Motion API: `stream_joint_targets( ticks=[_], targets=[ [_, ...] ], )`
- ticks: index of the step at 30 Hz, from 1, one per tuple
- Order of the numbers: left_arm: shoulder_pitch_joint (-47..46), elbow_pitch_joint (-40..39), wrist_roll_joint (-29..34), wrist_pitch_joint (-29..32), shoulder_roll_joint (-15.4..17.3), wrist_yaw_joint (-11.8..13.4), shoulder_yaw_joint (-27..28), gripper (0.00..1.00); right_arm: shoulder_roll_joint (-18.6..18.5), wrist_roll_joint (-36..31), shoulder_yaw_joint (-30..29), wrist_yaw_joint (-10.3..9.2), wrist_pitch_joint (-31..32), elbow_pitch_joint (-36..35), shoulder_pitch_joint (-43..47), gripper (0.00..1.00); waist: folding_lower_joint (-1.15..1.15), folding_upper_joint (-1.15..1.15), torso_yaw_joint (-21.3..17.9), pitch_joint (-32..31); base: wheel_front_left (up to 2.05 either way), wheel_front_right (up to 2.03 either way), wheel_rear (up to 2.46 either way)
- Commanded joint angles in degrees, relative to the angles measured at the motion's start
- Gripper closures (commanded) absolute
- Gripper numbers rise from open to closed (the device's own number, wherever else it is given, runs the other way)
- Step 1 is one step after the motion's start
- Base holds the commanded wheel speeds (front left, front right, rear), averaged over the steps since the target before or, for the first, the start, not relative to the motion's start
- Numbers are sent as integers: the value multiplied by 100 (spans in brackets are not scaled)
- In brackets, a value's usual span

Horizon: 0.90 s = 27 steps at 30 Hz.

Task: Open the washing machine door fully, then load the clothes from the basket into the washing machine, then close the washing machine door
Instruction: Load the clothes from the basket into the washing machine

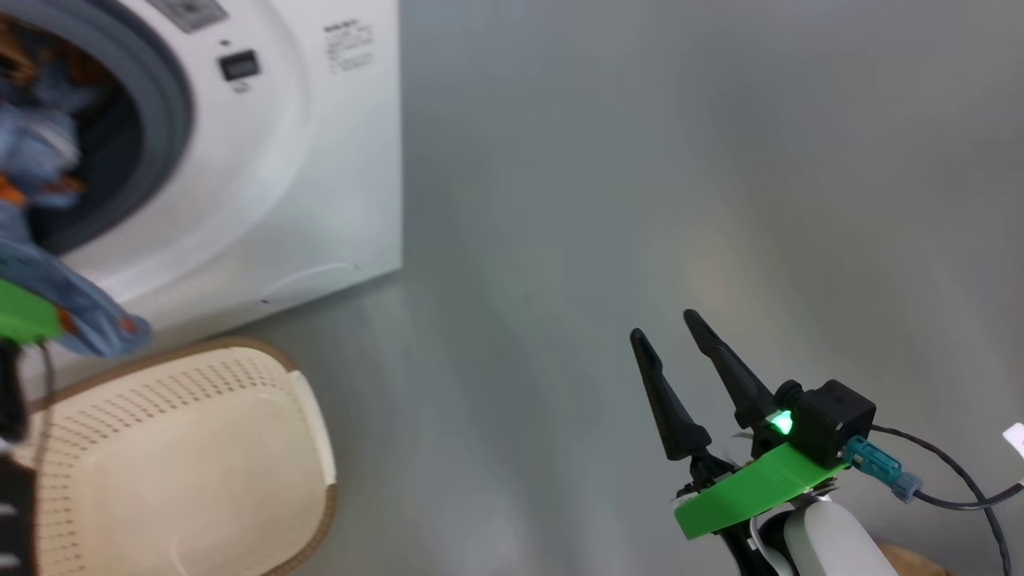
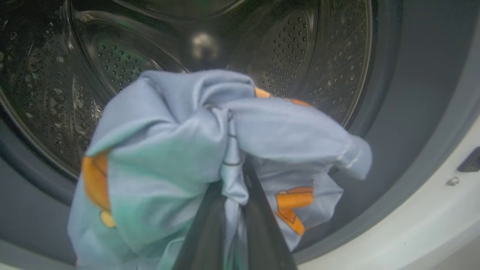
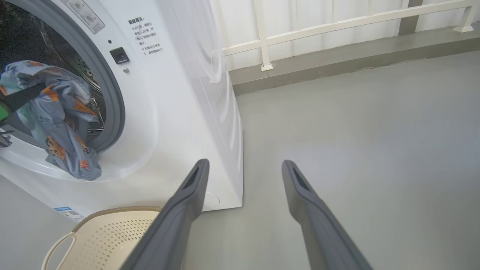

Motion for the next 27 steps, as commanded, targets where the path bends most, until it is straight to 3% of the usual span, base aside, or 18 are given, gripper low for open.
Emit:
stream_joint_targets(
  ticks=[1, 16, 27],
  targets=[
    [-340, -19, 63, 14, 375, 19, 193, 100, 32, 105, 181, 9, -27, -169, -86, 0, 0, 0, -489, 551, 0, 0, 0],
    [-2799, 1758, 258, 223, 1593, -22, 169, 100, 32, 269, 609, 9, -27, -408, -190, 0, 0, 0, -932, 1683, 0, 0, 0],
    [-4165, 2622, 390, 212, 1793, -105, -147, 100, 32, 197, 629, 9, -27, -548, 31, 0, 0, 0, -911, 2102, 0, 0, 0]
  ],
)
